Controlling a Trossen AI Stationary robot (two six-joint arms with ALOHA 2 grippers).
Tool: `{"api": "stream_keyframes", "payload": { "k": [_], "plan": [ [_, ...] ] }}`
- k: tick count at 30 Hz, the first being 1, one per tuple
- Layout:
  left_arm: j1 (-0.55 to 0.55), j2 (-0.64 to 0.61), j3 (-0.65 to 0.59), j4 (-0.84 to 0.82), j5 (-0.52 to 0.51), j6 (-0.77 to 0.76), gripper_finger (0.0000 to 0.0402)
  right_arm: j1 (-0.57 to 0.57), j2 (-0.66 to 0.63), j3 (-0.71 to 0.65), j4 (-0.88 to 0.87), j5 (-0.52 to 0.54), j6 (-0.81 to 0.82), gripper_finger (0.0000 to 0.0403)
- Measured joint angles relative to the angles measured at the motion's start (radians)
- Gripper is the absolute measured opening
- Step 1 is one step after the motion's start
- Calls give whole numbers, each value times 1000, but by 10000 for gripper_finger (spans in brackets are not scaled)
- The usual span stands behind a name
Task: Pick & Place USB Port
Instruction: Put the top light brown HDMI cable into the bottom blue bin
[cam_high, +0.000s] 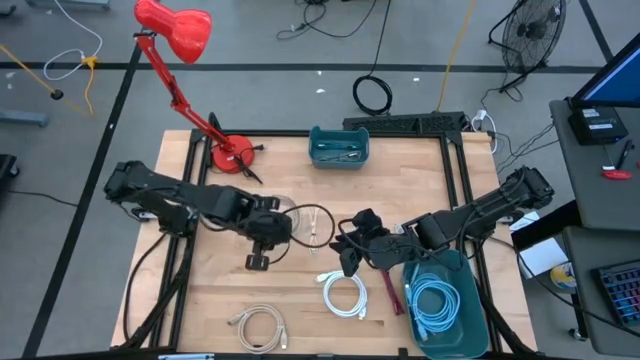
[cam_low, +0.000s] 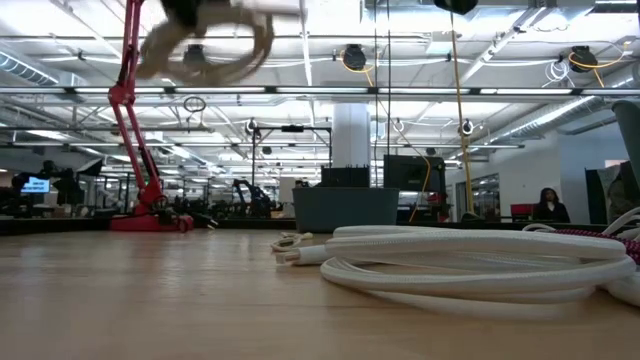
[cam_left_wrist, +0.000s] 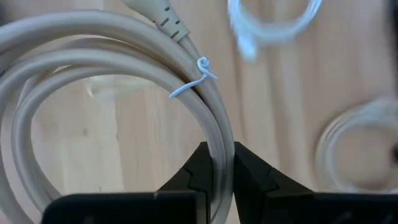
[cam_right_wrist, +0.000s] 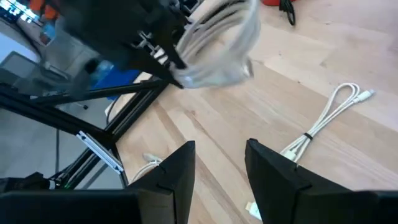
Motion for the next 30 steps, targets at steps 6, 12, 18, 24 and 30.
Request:
{"api": "stream_keyframes", "payload": {
  "k": [6, 12, 18, 24, 30],
  "plan": [
    [-54, -111, 69, 82, -45, -123, 34, 0, 0, 0, 12, 5, -4, 130],
    [-62, -296, 65, 339, -36, -154, 34, 0, 0, 0, 162, 104, -136, 130],
    [-61, -425, 65, 656, 123, -117, 34, -14, 0, -4, 564, 191, -484, 130],
    [-61, -454, 65, 793, 243, -104, 34, -57, 0, -69, 994, 267, -708, 130],
    [-57, -383, 65, 785, 254, -97, 34, -122, 2, -72, 982, 238, -651, 159]
  ]
}}
